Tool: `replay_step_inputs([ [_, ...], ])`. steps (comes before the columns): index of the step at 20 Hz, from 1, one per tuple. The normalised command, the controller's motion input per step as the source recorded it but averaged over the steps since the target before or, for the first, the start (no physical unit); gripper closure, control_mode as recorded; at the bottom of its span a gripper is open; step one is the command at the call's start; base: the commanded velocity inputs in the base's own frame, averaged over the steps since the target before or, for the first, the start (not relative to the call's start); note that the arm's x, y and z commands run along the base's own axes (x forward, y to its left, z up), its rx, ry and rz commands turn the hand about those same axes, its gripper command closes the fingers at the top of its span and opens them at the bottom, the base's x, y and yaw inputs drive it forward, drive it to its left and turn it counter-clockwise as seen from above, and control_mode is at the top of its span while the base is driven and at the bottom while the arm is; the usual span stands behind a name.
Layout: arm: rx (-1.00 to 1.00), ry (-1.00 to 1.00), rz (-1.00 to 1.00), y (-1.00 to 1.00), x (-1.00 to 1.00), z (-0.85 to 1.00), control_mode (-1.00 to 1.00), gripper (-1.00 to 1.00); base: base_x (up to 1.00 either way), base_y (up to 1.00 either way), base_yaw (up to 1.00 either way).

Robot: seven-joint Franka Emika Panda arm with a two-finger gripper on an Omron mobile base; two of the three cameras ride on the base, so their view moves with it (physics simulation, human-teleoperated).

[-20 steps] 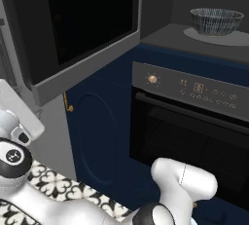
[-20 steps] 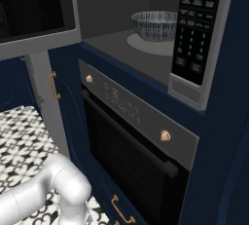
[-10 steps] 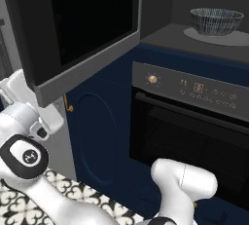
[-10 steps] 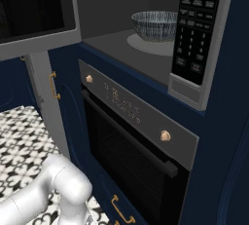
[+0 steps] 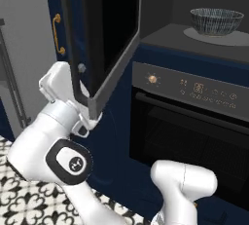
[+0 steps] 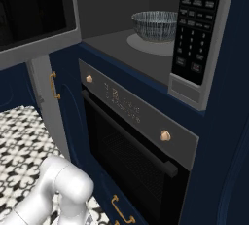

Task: Pick the mushroom from the sink and place it in the bowl. Then pick the bowl and place it in the microwave. Then close the microwave door and press the start button.

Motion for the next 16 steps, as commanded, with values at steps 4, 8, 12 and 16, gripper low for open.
replay_step_inputs([
  [4,0.50,-0.43,0.00,-0.89,-0.34,0.17,-1.00,-1.00,0.00,0.00,0.00],
  [8,0.56,-0.34,0.00,-0.96,-0.17,0.17,-1.00,-1.00,0.00,0.00,0.00],
  [12,0.52,-0.23,0.00,-0.94,-0.01,0.09,-1.00,-1.00,0.00,0.00,0.00],
  [16,0.45,-0.20,0.00,-0.91,0.06,0.00,-1.00,-1.00,0.00,0.00,0.00],
])
